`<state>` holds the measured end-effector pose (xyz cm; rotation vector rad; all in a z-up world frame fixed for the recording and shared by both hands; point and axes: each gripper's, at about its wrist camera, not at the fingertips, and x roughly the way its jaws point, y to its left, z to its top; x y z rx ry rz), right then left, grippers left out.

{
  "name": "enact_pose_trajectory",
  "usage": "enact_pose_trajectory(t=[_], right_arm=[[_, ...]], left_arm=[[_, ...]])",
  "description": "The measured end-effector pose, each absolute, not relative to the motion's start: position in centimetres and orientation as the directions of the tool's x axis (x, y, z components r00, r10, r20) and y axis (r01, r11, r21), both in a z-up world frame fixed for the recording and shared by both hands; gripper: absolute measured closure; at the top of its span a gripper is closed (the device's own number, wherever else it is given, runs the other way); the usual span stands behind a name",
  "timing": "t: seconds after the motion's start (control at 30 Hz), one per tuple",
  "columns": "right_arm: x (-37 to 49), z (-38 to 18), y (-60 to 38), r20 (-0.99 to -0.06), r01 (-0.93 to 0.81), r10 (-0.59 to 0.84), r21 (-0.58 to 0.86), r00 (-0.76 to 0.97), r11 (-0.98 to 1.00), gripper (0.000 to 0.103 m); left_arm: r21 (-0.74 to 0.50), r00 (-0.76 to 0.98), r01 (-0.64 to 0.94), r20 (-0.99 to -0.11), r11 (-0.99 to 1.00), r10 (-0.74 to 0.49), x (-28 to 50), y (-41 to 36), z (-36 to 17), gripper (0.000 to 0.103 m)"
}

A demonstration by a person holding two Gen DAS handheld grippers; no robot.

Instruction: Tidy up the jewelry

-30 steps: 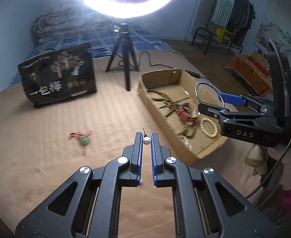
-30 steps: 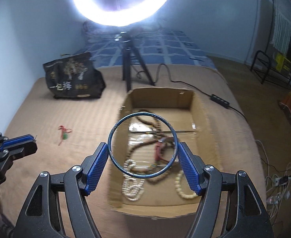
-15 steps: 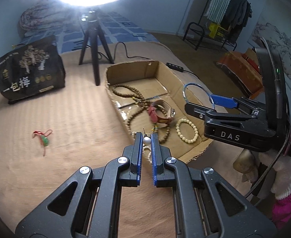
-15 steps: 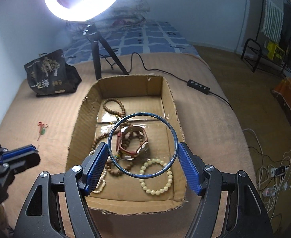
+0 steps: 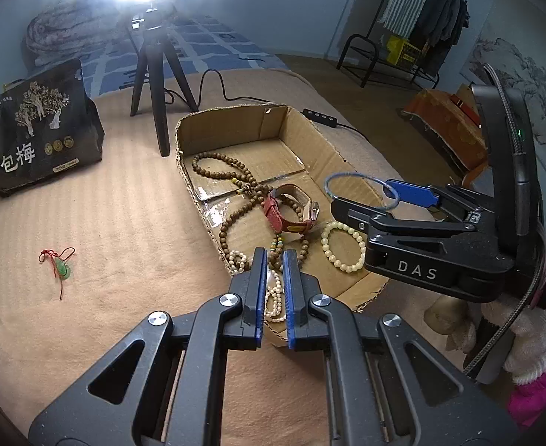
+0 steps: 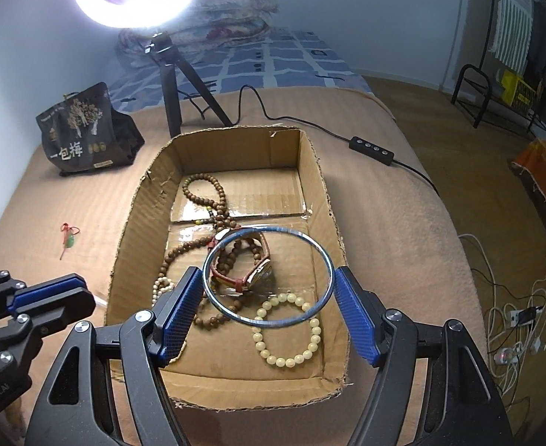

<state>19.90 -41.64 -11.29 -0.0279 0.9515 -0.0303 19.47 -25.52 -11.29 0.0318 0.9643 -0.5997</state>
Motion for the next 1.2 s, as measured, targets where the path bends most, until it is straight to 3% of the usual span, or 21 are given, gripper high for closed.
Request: enact_pose_trajectory(t=[0.03, 0.1, 0.17, 0.8, 1.2], right_arm=[[19.9, -11.3, -41.7, -0.814, 0.017, -0.043, -0.040, 0.579, 0.999, 0.031], [19.9, -11.3, -41.8, -0.814, 0.027, -0.049, -0.041, 0.579, 0.999, 0.031], [19.9, -11.1, -42.1, -0.812, 0.034, -0.049, -0.035, 0.582, 0.999, 0.031], [18.1, -9.4, -41.0, -0.798, 0.037, -0.056, -0.042, 0.601, 0.998, 0.031], [15.2, -8.6, -35.4, -0.792, -0.112, 0.068, -0.001, 0.607, 0.994, 0.031]], left_arm=[[-0.235, 0.418, 0.495, -0.780, 0.837, -0.466, 19.5, -25.6, -11.3, 0.096], [-0.229, 0.418, 0.496, -0.783, 0.838, -0.461, 19.5, -25.6, -11.4, 0.082], [-0.229, 0.424, 0.496, -0.778, 0.837, -0.464, 19.5, -25.5, -11.3, 0.075], [-0.184, 0.467, 0.476, -0.775, 0.860, -0.425, 19.8, -22.5, -10.8, 0.075], [-0.134, 0.515, 0.347, -0.800, 0.928, -0.308, 22.4, -14.2, -12.1, 0.075]])
